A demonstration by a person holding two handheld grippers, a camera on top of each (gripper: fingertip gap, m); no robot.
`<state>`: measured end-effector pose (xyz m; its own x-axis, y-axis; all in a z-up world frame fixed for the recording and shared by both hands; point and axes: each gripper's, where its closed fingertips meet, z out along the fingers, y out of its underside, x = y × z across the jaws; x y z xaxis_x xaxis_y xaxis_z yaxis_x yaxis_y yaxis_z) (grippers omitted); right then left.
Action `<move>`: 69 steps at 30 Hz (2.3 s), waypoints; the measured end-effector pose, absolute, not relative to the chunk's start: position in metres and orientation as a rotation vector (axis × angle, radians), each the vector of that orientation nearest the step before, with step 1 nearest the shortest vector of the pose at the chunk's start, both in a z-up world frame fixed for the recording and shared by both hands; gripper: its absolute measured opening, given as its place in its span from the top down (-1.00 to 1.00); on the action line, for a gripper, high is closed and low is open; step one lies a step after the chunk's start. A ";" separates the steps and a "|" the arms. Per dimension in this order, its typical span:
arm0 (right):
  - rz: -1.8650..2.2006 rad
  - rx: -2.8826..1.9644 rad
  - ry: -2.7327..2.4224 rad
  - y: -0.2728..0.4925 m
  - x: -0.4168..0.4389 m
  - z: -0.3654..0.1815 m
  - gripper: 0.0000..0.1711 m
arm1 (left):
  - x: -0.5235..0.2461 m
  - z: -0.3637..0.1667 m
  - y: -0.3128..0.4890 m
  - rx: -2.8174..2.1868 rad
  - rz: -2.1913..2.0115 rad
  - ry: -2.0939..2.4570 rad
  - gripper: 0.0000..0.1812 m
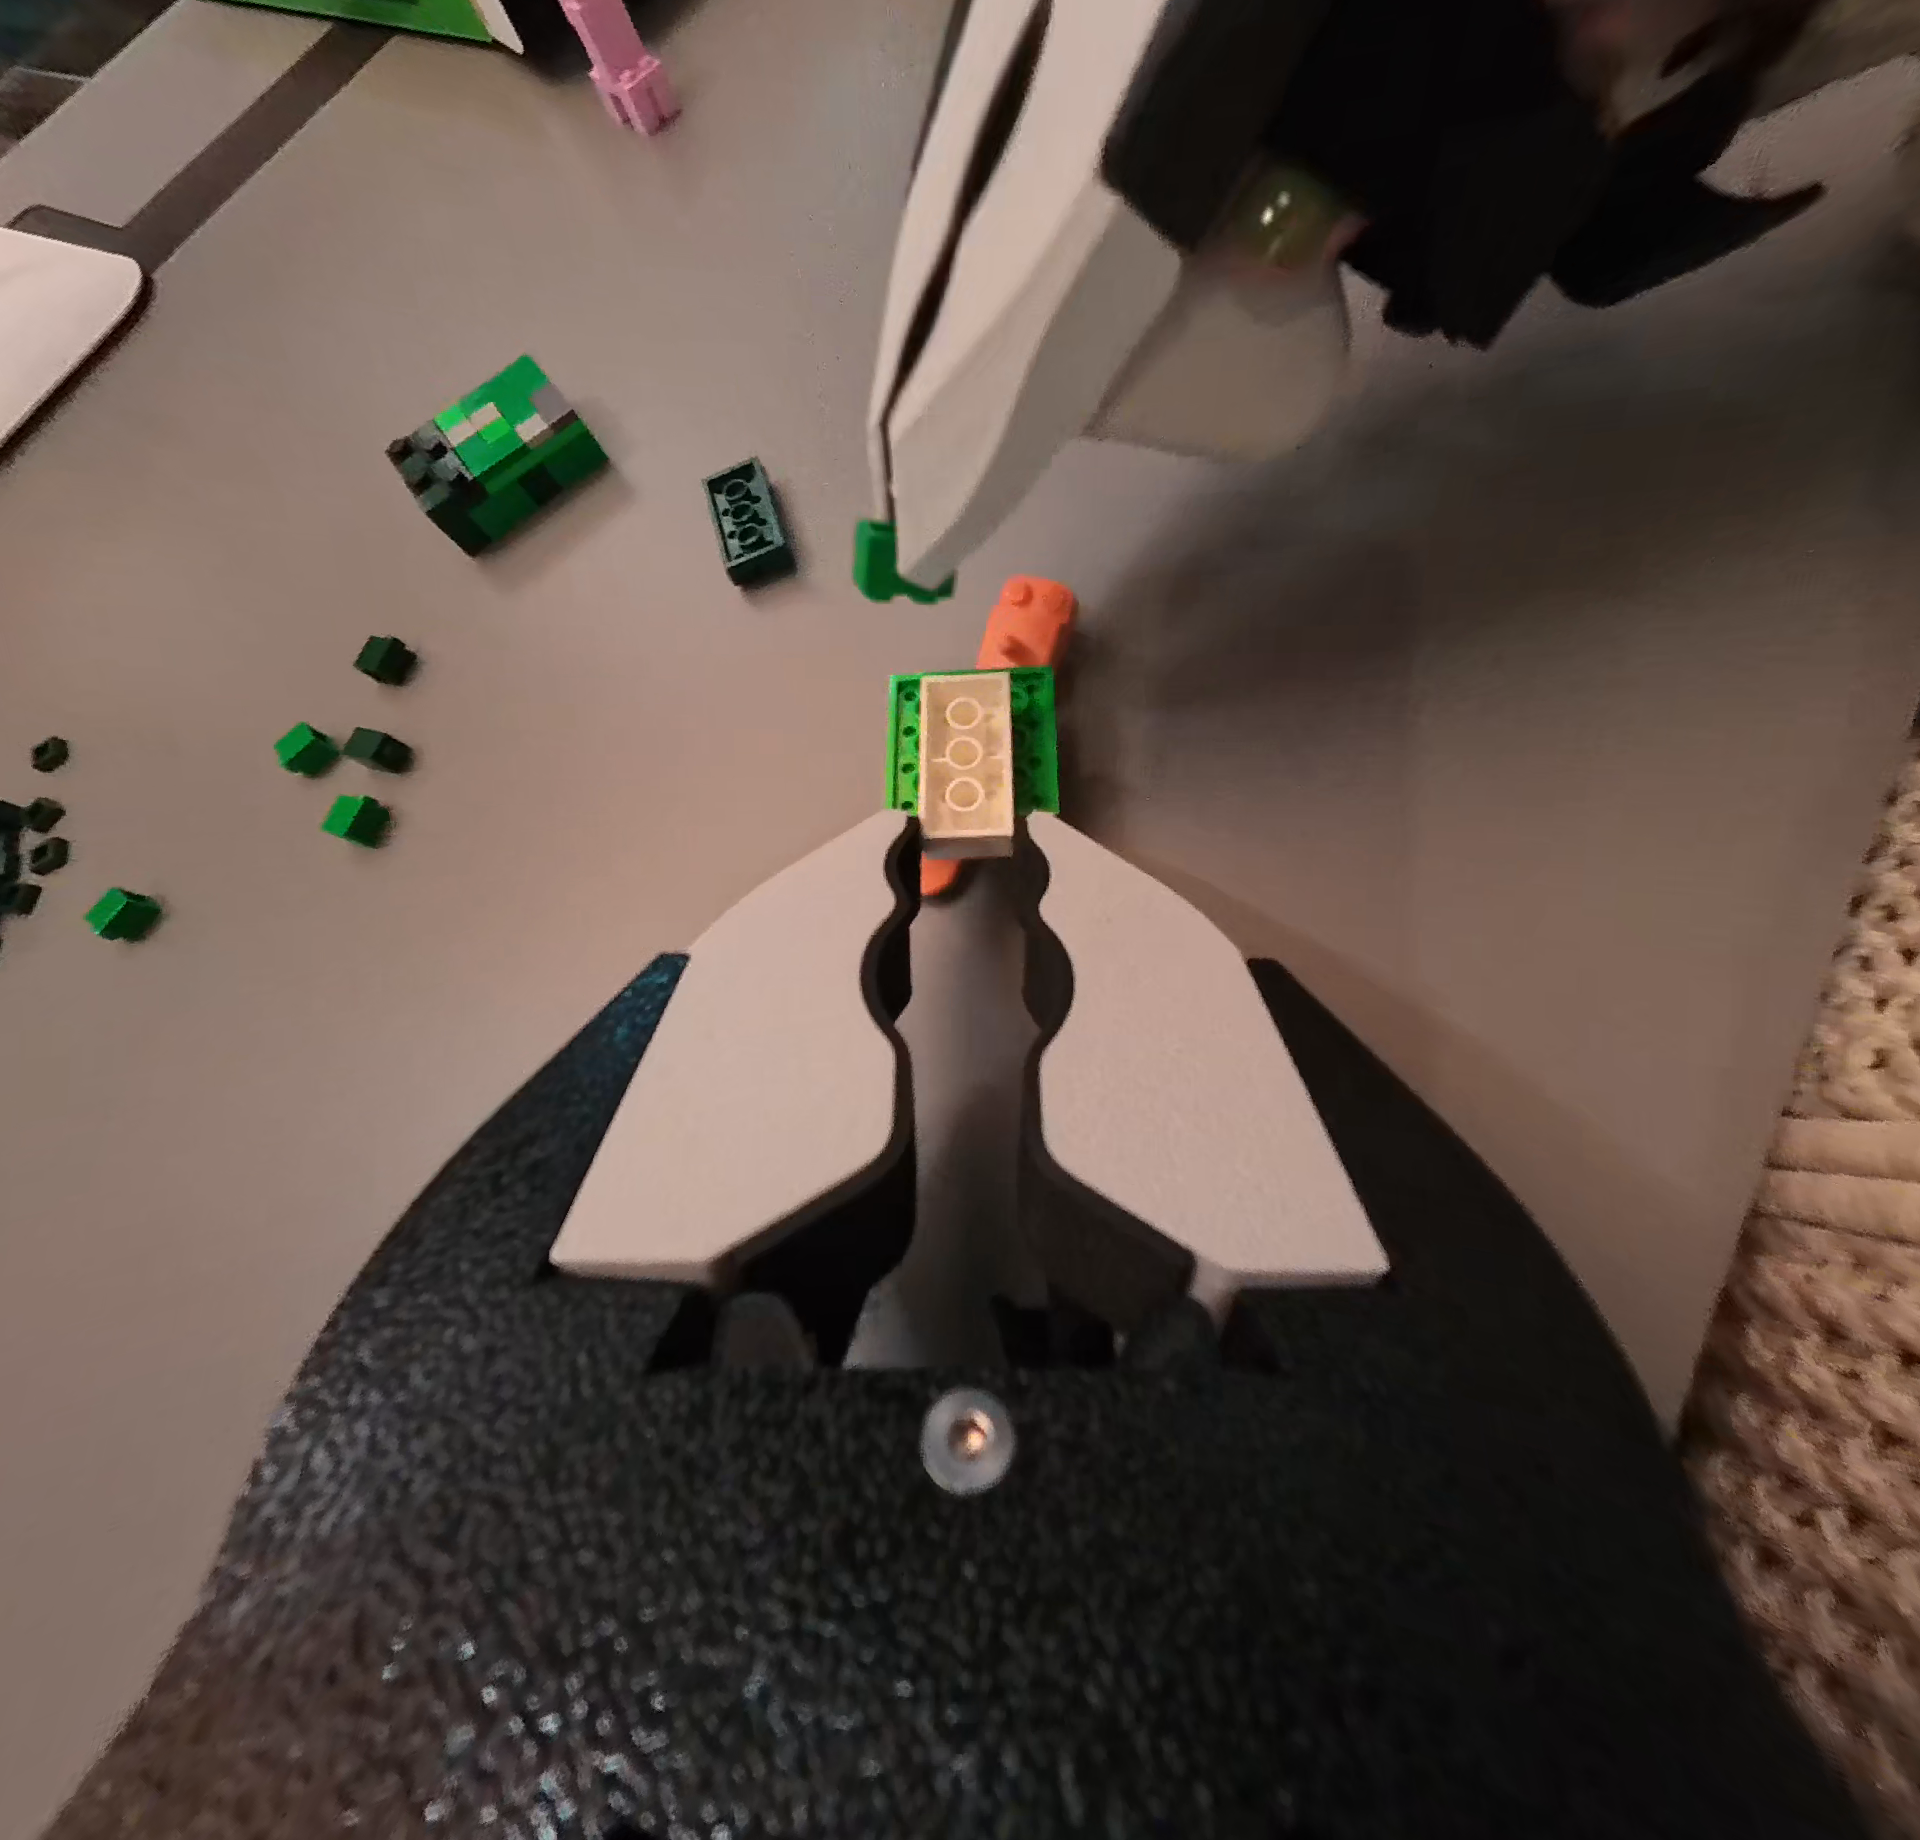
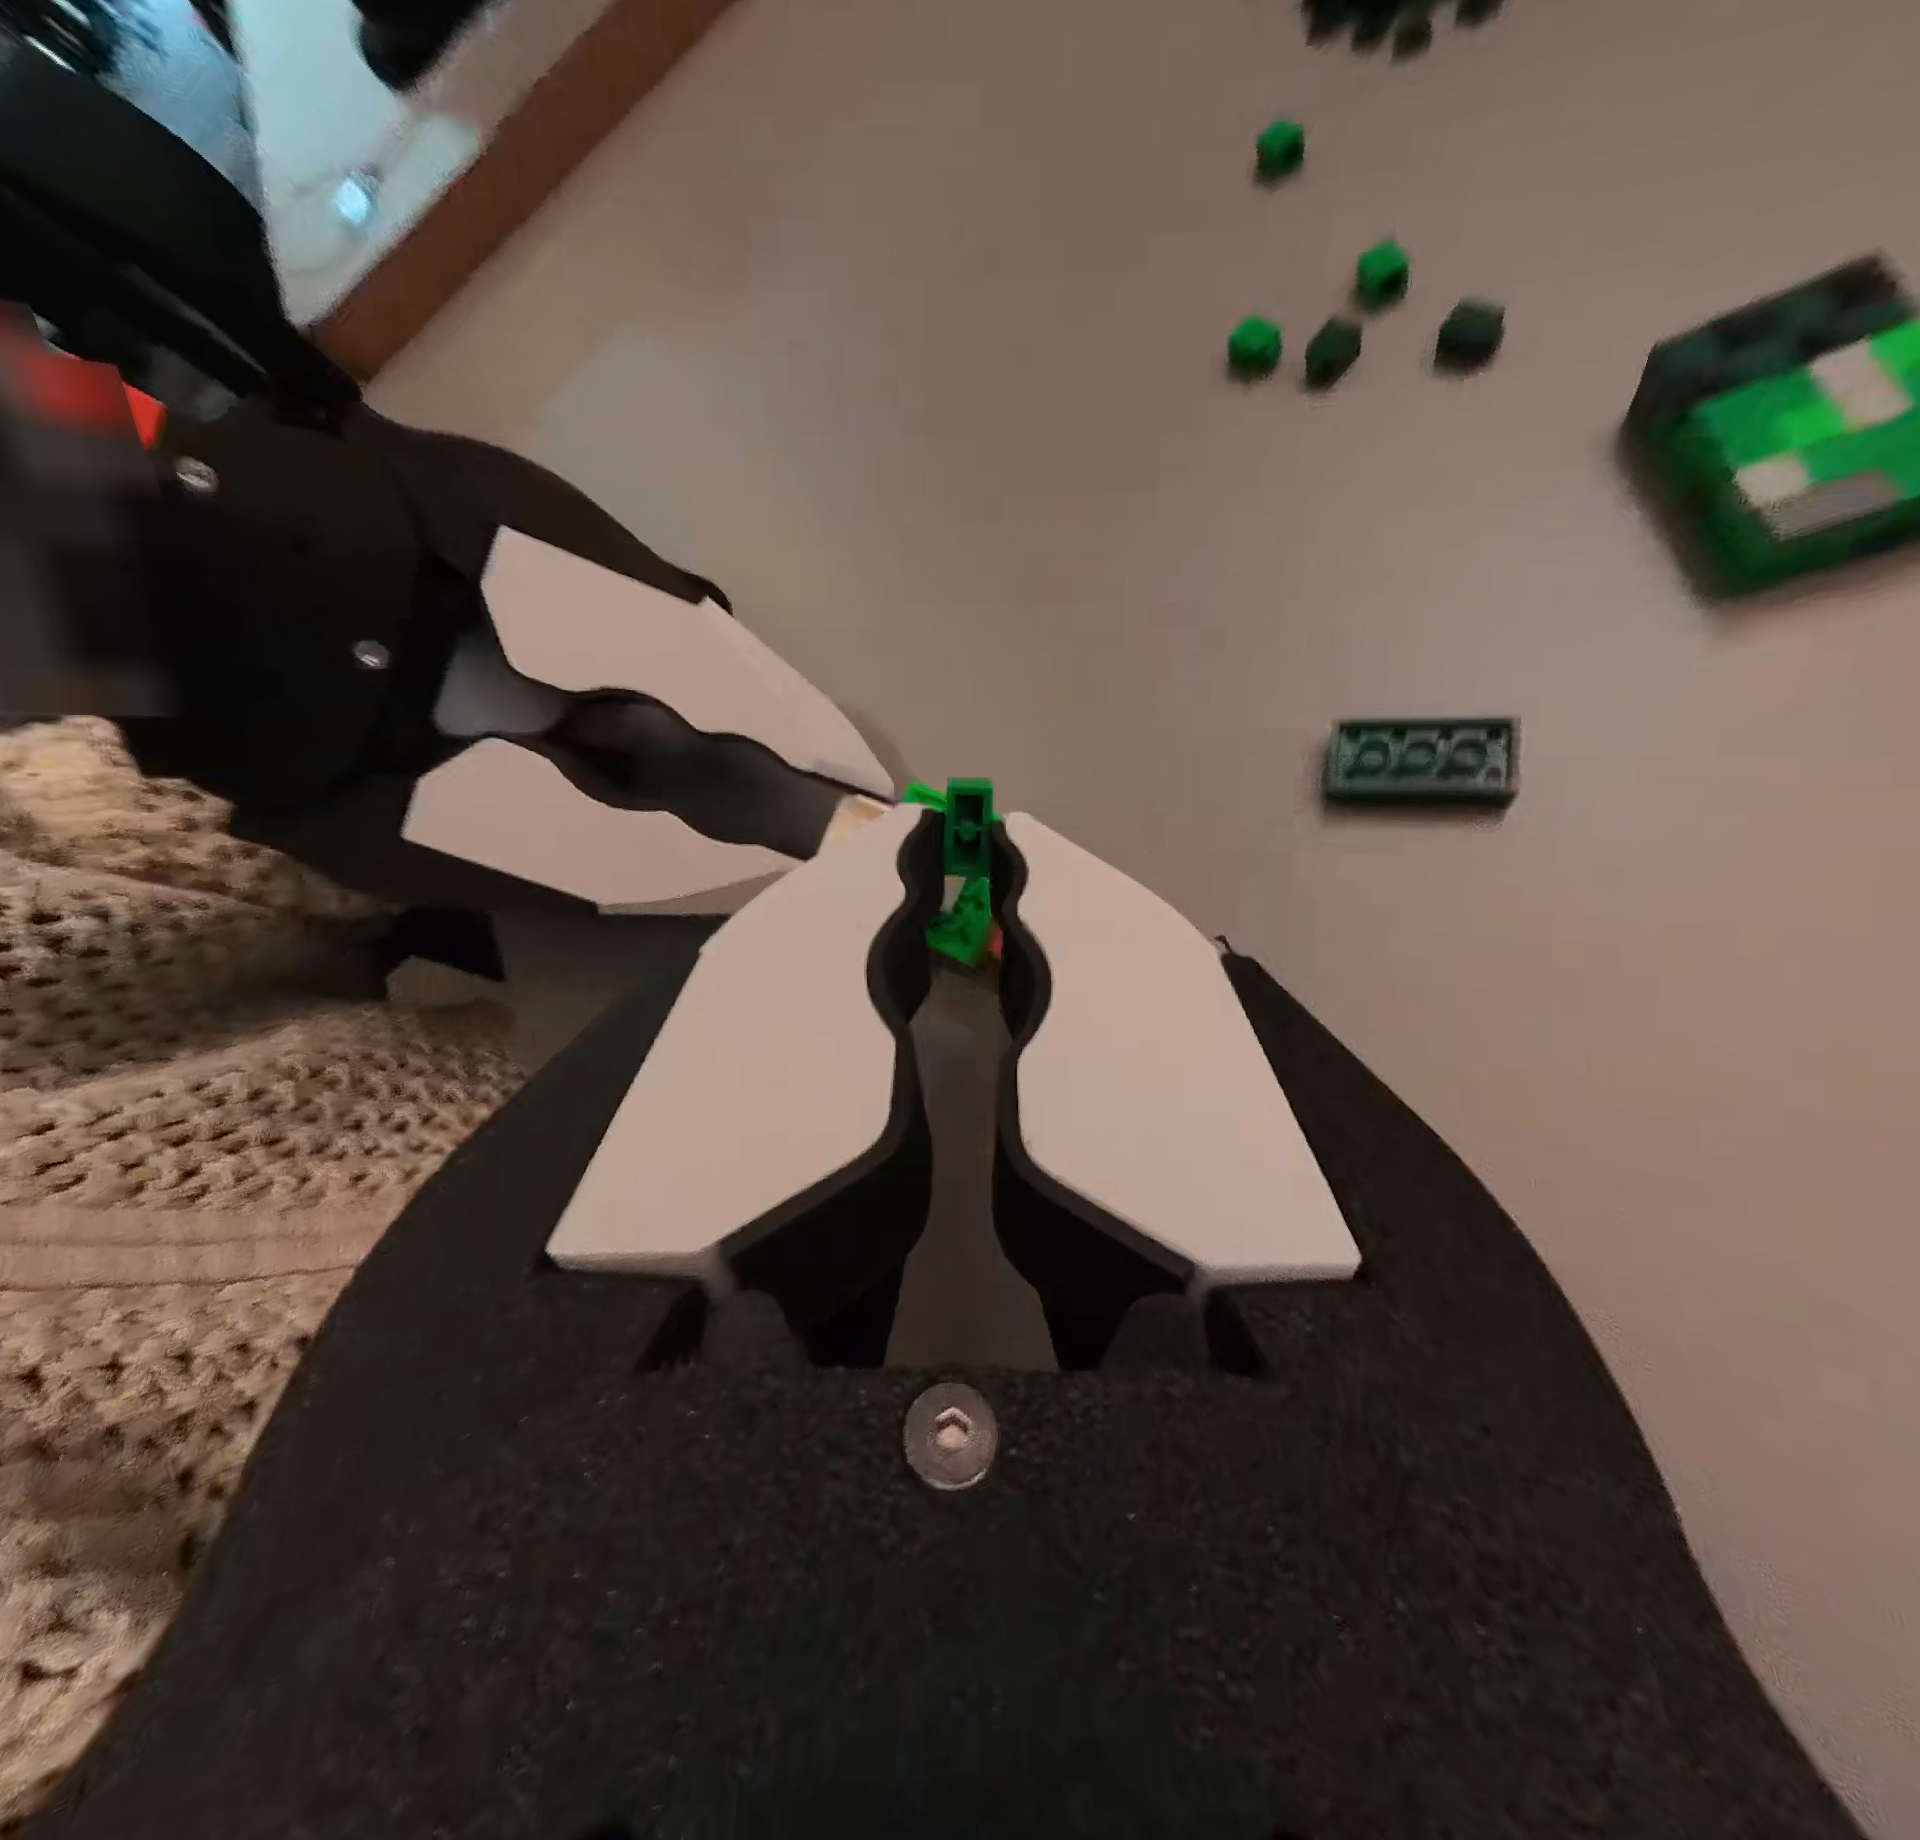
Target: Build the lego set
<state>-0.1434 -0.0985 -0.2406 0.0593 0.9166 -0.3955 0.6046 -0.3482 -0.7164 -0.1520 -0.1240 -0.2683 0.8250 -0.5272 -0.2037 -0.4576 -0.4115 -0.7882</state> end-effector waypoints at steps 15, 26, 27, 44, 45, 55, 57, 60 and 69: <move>0.878 -2.103 -1.544 -0.099 -0.135 -0.263 0.90 | -0.151 -0.277 -0.126 -2.101 -0.076 0.685 0.81; 0.889 -2.156 -1.551 -0.103 -0.136 -0.272 0.89 | -0.150 -0.278 -0.125 -2.102 -0.053 0.704 0.81; 0.890 -2.158 -1.551 -0.103 -0.136 -0.272 0.88 | -0.151 -0.278 -0.125 -2.103 -0.051 0.705 0.81; 0.947 -2.176 -1.546 -0.103 -0.131 -0.275 0.82 | -0.152 -0.278 -0.125 -2.107 -0.043 0.719 0.81; 0.948 -2.174 -1.545 -0.103 -0.132 -0.274 0.81 | -0.152 -0.278 -0.125 -2.106 -0.042 0.720 0.81; 1.039 -2.072 -1.529 -0.101 -0.132 -0.256 0.80 | -0.157 -0.269 -0.126 -2.078 -0.017 0.704 0.81; 1.080 -2.017 -1.529 -0.100 -0.132 -0.249 0.81 | -0.162 -0.266 -0.126 -2.073 -0.006 0.693 0.81; 1.099 -1.942 -1.523 -0.096 -0.131 -0.241 0.80 | -0.172 -0.262 -0.125 -2.072 0.011 0.663 0.81; 1.031 -1.619 -1.446 -0.072 -0.132 -0.218 0.81 | -0.194 -0.251 -0.124 -2.052 -0.016 0.569 0.81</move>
